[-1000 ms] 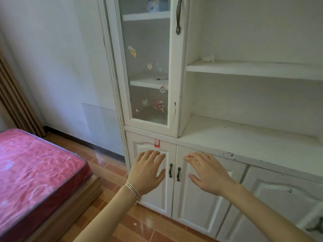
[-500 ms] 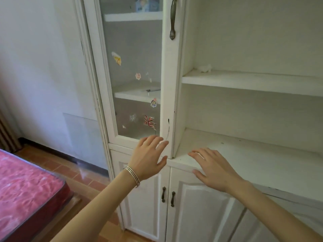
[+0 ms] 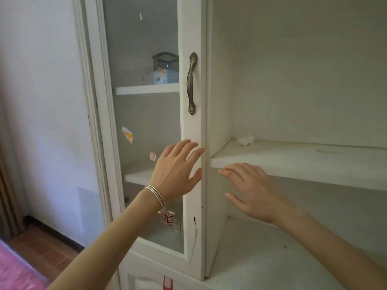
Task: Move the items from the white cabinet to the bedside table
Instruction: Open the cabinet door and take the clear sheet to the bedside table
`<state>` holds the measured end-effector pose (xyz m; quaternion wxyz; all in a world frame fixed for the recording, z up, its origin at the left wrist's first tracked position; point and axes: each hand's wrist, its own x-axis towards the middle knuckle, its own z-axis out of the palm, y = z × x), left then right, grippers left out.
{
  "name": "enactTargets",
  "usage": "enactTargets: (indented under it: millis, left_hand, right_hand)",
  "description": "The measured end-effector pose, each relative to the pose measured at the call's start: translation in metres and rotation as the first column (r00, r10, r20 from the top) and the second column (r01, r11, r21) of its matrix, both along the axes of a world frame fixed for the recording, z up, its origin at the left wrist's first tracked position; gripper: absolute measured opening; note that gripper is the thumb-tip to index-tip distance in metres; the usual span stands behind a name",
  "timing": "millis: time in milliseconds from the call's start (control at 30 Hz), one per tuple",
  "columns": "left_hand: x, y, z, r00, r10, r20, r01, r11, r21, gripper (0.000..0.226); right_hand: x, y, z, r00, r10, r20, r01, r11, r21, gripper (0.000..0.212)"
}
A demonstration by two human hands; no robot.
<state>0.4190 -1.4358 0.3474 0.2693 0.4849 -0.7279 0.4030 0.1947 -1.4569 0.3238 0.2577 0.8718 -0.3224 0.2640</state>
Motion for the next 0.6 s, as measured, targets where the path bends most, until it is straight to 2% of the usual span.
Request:
enactTargets:
  millis: [300,600]
  left_hand:
    - [0.003,-0.032,0.089,0.996,-0.011,0.093,0.03,0.977,-0.211,0.044]
    - [0.008,-0.041,0.111,0.969,0.084,0.232,-0.015,0.959,-0.284,0.032]
  right_hand:
    - [-0.005,-0.038,0.051,0.999,-0.009,0.031,0.013,0.989,-0.146,0.047]
    - [-0.01,-0.049,0.049,0.999,-0.02,0.044,0.025,0.991,-0.133,0.049]
